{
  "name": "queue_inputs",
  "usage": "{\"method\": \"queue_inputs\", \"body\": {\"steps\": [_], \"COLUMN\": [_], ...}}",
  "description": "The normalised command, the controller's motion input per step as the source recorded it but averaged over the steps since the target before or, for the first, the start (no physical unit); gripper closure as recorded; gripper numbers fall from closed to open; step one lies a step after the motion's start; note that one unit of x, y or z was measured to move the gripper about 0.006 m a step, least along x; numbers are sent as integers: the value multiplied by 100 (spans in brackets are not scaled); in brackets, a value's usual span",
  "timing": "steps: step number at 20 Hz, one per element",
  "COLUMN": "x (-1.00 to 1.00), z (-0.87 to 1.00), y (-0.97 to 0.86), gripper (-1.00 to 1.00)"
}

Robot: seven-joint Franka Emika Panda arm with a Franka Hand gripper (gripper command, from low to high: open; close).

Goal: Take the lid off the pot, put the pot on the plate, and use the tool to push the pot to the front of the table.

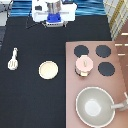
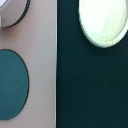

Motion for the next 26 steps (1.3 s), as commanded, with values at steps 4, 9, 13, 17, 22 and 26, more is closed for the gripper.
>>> {"method": "queue_inputs", "body": {"steps": [4,9,13,17,22,26], "x": [70,100,100,100,100,100], "z": [41,60,58,48,39,23], "y": [45,52,51,44,42,44], "gripper": [-100,-100,-100,-100,-100,-100]}}
